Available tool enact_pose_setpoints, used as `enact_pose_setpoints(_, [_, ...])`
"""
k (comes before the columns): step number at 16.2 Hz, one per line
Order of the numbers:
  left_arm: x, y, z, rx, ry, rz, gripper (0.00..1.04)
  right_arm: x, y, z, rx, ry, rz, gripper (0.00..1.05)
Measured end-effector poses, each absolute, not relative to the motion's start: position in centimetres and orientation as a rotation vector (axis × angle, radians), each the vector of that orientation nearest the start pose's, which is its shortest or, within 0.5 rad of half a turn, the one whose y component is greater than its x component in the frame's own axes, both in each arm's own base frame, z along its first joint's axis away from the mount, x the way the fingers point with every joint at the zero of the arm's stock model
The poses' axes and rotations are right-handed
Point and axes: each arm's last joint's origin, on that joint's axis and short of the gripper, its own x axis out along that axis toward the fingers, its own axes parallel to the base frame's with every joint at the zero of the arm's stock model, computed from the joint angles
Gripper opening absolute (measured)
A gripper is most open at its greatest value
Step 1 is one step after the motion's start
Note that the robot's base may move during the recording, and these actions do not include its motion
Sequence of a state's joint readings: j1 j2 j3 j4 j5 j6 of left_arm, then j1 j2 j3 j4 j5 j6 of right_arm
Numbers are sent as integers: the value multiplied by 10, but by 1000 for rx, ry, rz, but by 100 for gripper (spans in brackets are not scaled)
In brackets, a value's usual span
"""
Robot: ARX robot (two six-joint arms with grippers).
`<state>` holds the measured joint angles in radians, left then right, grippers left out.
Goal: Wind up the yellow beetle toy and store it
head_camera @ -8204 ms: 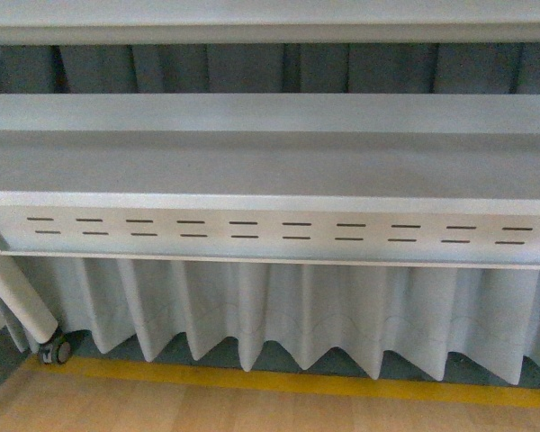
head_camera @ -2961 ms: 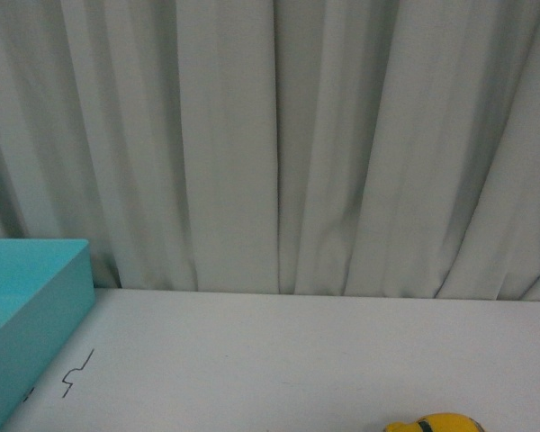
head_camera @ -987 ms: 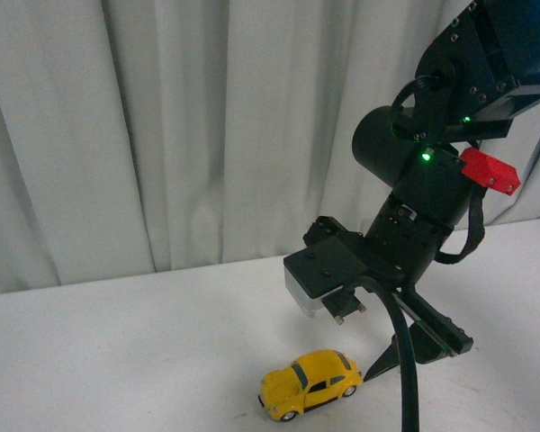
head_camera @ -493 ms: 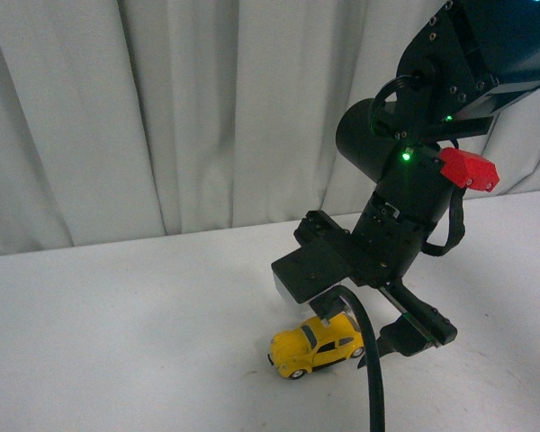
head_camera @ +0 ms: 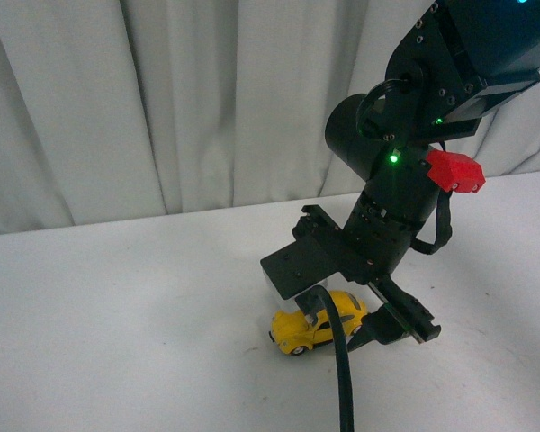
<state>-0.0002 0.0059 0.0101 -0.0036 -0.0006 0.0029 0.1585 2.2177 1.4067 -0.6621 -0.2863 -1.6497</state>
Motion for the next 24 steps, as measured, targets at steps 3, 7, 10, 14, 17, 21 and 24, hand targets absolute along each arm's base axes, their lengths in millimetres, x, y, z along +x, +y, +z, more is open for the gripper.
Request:
enact_pose_setpoints(3, [97,0,166,3,-1,0,98,394,73,81,-1199,802,1453,56])
enact_pose_setpoints(7, [97,0,166,3,-1,0,98,394,74,81,-1110,814,1428,42])
enact_pose_setpoints(10, [97,0,166,3,-1,0,98,396,73,81,-1013,830,1399,42])
enact_pose_setpoints(14, [97,0,166,3,-1,1,98,399,58,80,-937,951,1301,42])
enact_pose_setpoints(17, [97,0,166,3,-1,0,98,400,56,79,-948,976,1265,42])
enact_pose_setpoints(21, [97,0,166,3,-1,0,98,399,56,77,-956,983,1256,42])
enact_pose_setpoints(24, [97,0,166,3,-1,0,98,397,54,76,-969,984,1249,42])
